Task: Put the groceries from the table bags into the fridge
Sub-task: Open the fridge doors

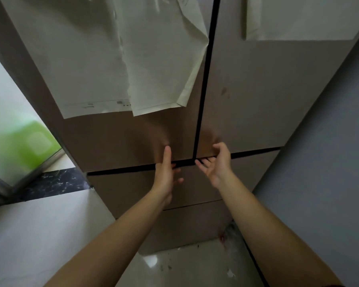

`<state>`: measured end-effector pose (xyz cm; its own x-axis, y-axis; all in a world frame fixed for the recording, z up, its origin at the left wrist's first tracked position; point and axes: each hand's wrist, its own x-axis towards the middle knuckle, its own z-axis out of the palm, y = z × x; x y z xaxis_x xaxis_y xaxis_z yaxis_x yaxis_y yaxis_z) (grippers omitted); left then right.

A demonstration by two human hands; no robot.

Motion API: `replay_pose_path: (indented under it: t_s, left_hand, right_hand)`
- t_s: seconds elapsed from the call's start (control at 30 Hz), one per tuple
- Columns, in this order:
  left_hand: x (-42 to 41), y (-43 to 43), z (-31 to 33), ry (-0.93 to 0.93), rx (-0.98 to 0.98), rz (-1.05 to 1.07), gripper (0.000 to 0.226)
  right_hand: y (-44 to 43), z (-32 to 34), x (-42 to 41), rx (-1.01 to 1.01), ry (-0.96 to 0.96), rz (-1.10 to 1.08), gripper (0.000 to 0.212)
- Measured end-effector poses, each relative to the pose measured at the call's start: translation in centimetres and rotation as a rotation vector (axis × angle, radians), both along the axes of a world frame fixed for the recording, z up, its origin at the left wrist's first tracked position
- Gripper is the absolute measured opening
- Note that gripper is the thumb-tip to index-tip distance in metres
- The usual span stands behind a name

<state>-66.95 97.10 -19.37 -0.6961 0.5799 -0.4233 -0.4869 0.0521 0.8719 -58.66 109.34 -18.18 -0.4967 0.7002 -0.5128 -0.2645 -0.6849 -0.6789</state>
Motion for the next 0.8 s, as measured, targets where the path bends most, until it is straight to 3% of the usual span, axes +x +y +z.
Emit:
replay_pose_path:
  t_s: [0.13,0.4,0.63,0.8]
  left_hand:
    - [-0.3,0.1,-0.7,0.041,-0.004,0.019,0.079]
    - [0.7,-0.1,1.1,-0.186,0.15,0.057,0.054]
    - [0.6,-0.8,2.3,-0.138,-0.002,-0.006,0.058]
    - [3.1,0.1,5.3,0.02,0.007,-0.056,0.056]
  right_hand:
    - [0.6,0.2,-0.5,-0.043,0.038,-0.105,0.027]
    - [0.6,1.0,0.7,-0.003,0.073,-0.016,0.023]
    - [-0.7,0.2,3.8,0.068,0.045,-0.012,0.03]
    - [-1.1,0.4,7.8,0.061,0.041,0.046,0.03]
